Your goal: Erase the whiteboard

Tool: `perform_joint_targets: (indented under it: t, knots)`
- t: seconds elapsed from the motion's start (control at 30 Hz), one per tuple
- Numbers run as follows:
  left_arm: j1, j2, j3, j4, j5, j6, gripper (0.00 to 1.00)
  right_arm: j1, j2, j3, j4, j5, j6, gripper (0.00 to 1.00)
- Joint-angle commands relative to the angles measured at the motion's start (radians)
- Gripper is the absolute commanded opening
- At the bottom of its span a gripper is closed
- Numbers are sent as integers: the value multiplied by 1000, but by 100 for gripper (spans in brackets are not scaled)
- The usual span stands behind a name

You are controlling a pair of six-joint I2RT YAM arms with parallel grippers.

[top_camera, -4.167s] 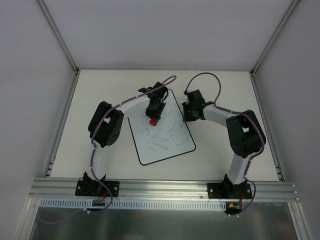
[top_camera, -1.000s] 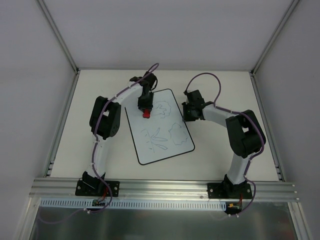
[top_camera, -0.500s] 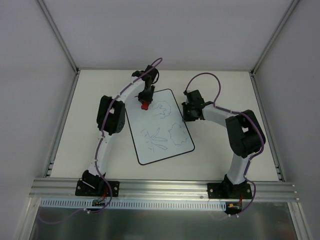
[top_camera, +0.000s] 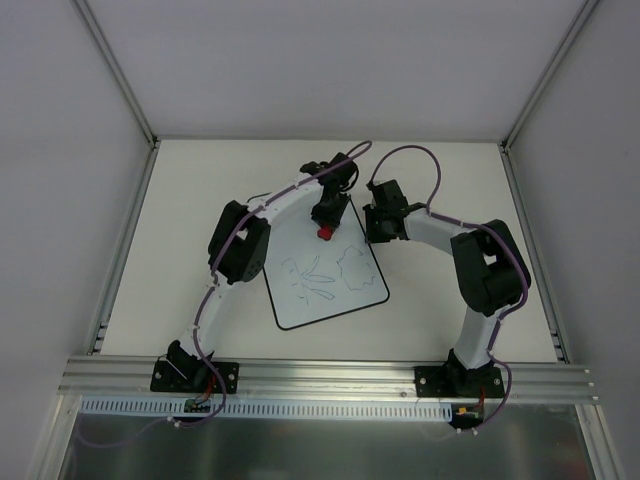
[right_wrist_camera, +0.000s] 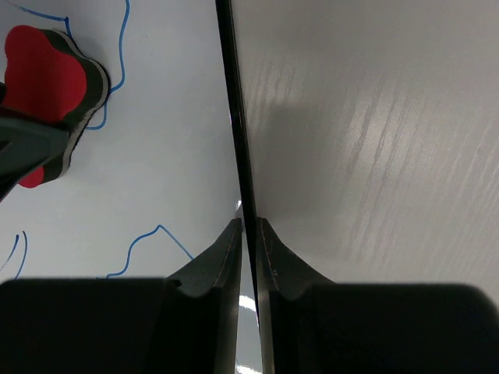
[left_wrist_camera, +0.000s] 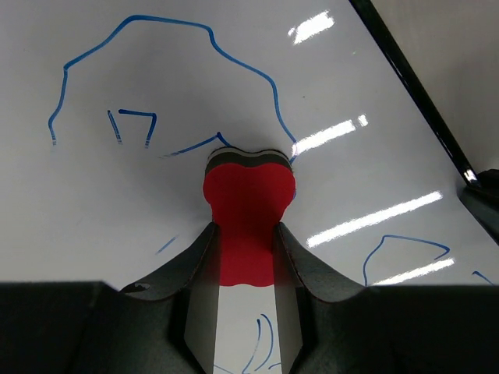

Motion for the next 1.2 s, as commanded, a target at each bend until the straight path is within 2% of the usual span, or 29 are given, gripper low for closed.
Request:
perform_joint_targets:
  t: [0.0,0.17,0.33,0.47,0.57,0.77,1.0,1.17]
  knots:
    - [-11,44,-62,-85,90,-57,0,13,44,-49,-118,43,6,14]
    - [113,34,-53,-85,37,-110,0,13,41,-49,-118,40,10,14]
    - [230,3,-59,-93,-66,-84,0,13,38,-52,-120,46,10,14]
    - [243,-6,-97,-99,-132,-49,0,13,41,-48,-120,46,10,14]
    - [239,-2,-114,-102,-108,-57,0,13,44,-48,-120,45,10,14]
    - [157,-5,-115,-102,-50,-63,0,13,44,-49,-118,45,10,14]
    - [-30,29,-27,-105,18,-71,0,4,27,-70,-120,63,11,14]
    - [-103,55,-42,-105,58,-72,0,-1,12,-84,-118,72,16,14]
